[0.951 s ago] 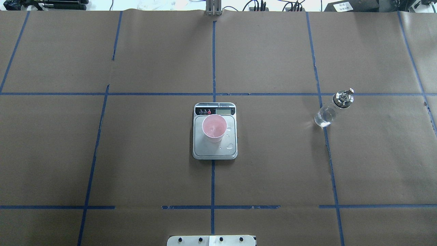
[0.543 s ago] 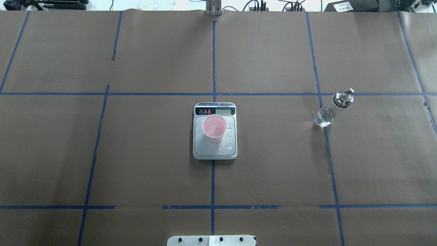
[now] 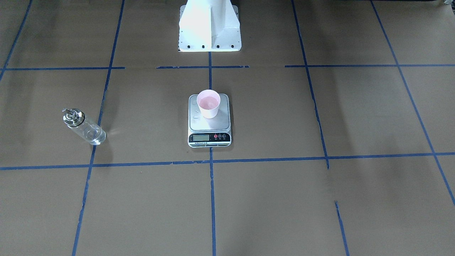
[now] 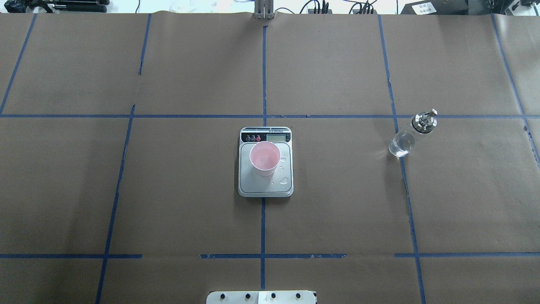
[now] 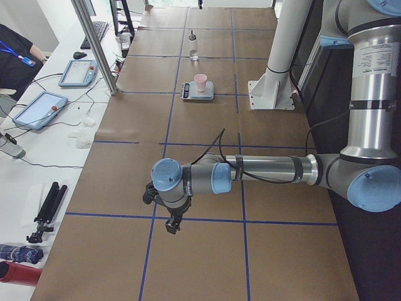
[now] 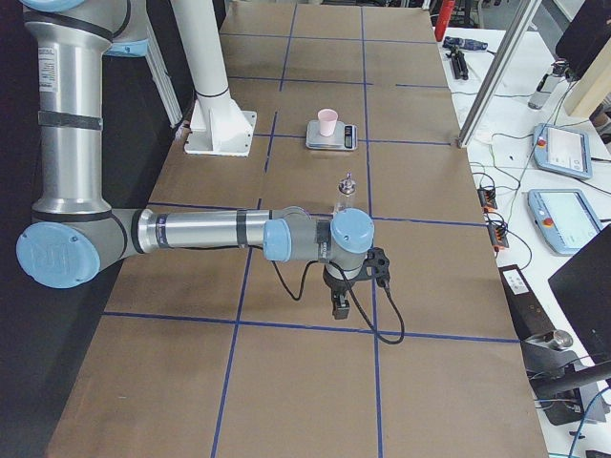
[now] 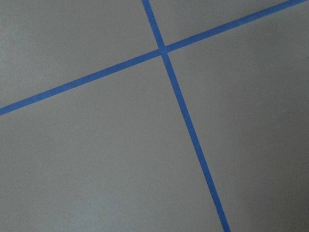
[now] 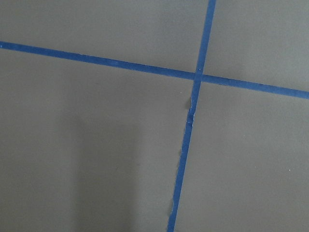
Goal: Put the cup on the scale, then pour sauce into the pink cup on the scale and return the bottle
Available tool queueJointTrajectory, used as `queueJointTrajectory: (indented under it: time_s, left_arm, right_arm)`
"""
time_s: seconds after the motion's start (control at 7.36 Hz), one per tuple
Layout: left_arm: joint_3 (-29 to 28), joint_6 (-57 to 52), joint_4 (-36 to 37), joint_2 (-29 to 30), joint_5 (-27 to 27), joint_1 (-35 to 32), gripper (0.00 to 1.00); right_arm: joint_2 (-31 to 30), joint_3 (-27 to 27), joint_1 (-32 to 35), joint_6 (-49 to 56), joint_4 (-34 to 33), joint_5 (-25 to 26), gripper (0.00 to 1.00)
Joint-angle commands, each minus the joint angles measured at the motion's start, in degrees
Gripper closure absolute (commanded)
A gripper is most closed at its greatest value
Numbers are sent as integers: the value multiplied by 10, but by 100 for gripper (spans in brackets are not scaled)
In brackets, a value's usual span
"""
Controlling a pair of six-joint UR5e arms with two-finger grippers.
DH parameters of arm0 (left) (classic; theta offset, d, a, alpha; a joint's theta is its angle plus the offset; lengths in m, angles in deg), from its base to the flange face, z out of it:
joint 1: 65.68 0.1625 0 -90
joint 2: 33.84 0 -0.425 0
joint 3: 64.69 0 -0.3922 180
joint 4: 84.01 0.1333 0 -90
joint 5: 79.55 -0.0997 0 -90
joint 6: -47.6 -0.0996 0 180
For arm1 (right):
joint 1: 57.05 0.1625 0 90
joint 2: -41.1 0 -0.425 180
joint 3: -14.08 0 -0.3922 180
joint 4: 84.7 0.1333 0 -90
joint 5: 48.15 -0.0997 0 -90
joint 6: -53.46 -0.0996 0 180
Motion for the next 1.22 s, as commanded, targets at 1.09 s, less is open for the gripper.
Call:
queueJointTrajectory:
  time_s: [1.09]
  left_arm:
    - [3,152,-1,2,0,-26,0]
  right_arm:
    - [4,30,49,0,0,-29,0]
